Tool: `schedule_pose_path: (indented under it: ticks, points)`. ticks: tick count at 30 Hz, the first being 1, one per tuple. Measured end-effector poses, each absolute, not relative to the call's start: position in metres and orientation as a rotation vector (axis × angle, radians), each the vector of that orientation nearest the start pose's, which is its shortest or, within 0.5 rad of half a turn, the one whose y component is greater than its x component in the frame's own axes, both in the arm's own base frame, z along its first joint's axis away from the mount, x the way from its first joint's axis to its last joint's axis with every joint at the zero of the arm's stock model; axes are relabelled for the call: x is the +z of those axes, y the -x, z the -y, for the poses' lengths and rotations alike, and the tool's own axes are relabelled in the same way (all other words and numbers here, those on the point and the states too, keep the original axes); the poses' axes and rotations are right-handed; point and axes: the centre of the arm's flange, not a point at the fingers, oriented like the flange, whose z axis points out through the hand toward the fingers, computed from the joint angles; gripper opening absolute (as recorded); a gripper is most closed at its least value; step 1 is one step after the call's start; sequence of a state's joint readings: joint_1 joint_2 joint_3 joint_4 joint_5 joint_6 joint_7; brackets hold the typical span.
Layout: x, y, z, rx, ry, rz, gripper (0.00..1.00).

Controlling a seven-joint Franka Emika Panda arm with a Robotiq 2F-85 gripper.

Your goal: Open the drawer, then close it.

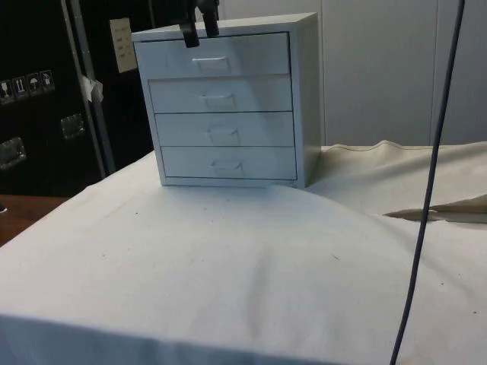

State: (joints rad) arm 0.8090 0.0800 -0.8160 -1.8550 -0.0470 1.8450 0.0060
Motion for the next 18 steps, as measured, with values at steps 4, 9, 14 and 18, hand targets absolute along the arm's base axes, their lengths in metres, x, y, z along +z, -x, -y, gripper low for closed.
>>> schedule_pose_path:
  ticks: [4, 9, 14, 18]
  points:
    - [0.477, -0.574, -0.002, 0.090, 3.254, 0.000, 1.00]
    - [0.473, -0.578, -0.003, 0.068, 3.262, 0.001, 1.00]
    - [0.466, -0.579, -0.002, 0.022, 3.262, 0.003, 1.00]
    - [0.460, -0.582, -0.003, -0.015, 3.269, 0.005, 1.00]
